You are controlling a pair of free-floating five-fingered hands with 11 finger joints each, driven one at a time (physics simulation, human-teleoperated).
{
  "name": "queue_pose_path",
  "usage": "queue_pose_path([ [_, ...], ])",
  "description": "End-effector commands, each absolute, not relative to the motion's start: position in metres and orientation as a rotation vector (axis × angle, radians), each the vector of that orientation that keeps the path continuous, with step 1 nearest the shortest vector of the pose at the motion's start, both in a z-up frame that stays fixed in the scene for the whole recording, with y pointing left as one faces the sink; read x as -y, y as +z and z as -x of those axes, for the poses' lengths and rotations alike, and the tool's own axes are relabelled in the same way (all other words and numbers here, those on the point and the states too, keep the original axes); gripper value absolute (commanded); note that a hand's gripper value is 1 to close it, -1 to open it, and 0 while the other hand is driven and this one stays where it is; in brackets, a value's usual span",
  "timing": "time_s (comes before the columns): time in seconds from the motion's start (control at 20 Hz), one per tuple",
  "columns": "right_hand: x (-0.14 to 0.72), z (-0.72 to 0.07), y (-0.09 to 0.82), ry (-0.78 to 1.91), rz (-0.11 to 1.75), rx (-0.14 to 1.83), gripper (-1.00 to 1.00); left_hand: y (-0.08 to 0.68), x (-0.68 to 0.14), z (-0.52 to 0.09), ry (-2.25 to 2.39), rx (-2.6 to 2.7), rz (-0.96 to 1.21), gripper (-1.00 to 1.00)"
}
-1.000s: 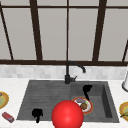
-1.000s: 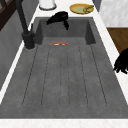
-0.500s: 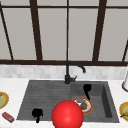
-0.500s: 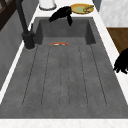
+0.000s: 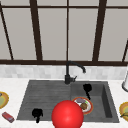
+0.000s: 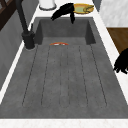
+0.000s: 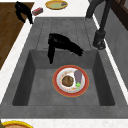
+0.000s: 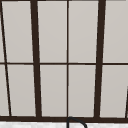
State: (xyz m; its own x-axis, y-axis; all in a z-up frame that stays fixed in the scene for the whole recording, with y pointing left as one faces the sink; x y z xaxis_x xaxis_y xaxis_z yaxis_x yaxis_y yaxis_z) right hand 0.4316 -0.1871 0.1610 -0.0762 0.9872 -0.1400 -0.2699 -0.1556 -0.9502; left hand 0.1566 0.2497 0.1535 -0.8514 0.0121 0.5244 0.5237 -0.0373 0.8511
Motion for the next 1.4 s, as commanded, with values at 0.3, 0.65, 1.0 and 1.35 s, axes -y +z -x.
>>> queue_pose_path([
  [0.3, 0.192, -0.429, 0.174, 1.576, 0.975, 1.182, -1.0, 0.153, -0.25, -0.157, -1.95, 1.885, 0.565, 0.0],
  [0.65, 0.196, -0.429, 0.185, 1.645, 0.915, 1.315, -1.0, 0.153, -0.25, -0.157, -1.95, 1.885, 0.565, 0.0],
  [1.0, 0.206, -0.429, 0.2, 1.707, 0.896, 1.479, -1.0, 0.153, -0.25, -0.157, -1.95, 1.885, 0.565, 0.0],
  [1.35, 0.222, -0.426, 0.215, 1.726, 0.998, 1.668, -1.0, 0.153, -0.25, -0.157, -1.95, 1.885, 0.565, 0.0],
])
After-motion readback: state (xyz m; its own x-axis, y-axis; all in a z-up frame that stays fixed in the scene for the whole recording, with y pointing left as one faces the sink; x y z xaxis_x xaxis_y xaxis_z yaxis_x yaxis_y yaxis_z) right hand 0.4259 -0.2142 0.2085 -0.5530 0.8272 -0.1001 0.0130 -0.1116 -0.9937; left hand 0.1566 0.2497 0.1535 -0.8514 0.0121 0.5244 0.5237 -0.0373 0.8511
